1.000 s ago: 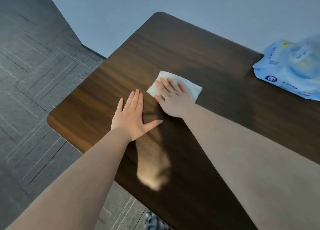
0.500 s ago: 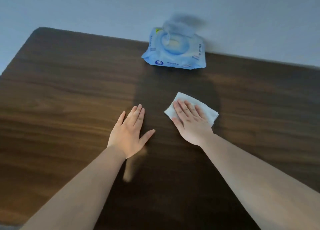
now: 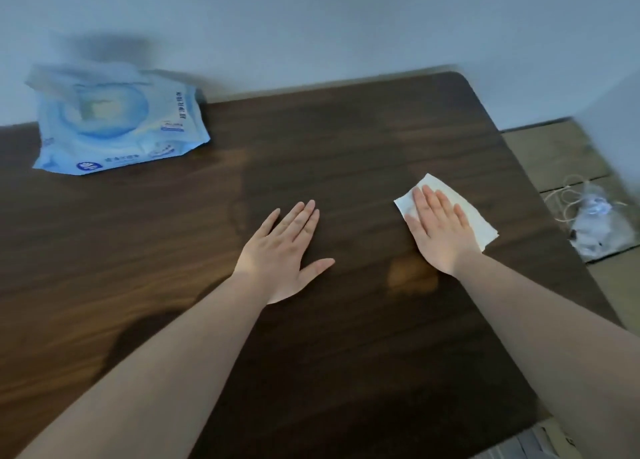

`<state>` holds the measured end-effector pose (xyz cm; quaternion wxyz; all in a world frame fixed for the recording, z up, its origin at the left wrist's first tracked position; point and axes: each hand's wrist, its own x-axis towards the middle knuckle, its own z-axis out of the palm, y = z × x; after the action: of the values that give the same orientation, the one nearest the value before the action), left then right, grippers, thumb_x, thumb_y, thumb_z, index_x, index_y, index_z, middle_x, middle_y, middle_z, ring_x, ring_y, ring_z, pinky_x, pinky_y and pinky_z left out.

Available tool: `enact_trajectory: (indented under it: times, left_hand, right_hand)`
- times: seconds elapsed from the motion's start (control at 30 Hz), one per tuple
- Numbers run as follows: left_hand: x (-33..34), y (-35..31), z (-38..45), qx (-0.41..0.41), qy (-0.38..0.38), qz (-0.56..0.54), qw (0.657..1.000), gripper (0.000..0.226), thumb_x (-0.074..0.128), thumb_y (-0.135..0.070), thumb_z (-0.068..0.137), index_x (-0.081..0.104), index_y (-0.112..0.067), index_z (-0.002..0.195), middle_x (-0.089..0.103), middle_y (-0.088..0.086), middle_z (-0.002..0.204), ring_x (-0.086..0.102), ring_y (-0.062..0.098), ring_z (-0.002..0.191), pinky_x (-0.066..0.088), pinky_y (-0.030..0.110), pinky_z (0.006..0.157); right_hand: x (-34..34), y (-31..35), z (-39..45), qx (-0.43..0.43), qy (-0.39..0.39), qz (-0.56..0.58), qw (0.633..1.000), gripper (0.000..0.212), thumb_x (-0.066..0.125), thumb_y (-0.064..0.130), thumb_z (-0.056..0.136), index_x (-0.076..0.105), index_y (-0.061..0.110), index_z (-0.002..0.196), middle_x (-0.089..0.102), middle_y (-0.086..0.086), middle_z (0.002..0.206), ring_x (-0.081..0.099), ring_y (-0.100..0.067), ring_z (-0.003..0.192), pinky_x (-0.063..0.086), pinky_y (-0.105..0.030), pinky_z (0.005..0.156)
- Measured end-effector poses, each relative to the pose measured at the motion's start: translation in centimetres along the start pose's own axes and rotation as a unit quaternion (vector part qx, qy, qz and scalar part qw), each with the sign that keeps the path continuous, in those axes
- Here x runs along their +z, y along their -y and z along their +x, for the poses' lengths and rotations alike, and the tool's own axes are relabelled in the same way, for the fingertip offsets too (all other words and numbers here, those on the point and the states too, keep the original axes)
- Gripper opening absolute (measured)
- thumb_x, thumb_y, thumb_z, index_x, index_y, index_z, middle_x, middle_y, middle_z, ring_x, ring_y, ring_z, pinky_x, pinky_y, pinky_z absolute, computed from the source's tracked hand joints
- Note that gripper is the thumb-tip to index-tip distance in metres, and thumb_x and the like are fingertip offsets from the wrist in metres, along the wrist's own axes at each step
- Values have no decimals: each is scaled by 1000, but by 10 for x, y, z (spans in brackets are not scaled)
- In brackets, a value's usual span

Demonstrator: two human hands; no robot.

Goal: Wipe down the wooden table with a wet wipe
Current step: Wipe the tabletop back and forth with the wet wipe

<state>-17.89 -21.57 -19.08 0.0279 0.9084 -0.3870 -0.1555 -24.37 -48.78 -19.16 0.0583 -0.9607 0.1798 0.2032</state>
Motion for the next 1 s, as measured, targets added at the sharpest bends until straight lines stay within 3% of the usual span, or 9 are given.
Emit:
enact_trajectory:
  times: [0.27,0.67,0.83,1.0]
  left_hand:
    - [5,-30,41,31,-32,16,999,85,6,-74,84,-11,-21,148,-18,-7,154,-21,5,140,-10,35,116]
    - [4,-30,39,27,-44,13,999,85,8,-75,83,-8,-23,148,-14,-9,155,-18,5,141,-9,33,116]
    - [5,-33,38,18,-15,31,999,86,0,-76,81,-17,-23,146,-23,-9,153,-24,6,139,-11,35,117]
    - [2,-22,17,-37,10,-9,999,87,3,-75,81,-18,-22,146,-26,-10,150,-24,5,138,-12,33,115]
  right_hand:
    - [-11,-64,26,89,-24,35,995,57,6,47,99,-9,25,150,-13,3,160,-12,-16,146,-7,-39,116]
    - [-12,-87,36,177,-43,80,980,59,7,47,99,-10,22,150,-13,0,160,-11,-20,147,-6,-42,118]
    - [-1,-66,3,153,-24,60,986,60,7,46,99,-11,19,150,-13,-3,160,-12,-21,147,-6,-42,118]
    - [3,-13,-17,25,15,26,999,58,7,44,100,-17,23,148,-19,0,159,-17,-19,145,-10,-39,116]
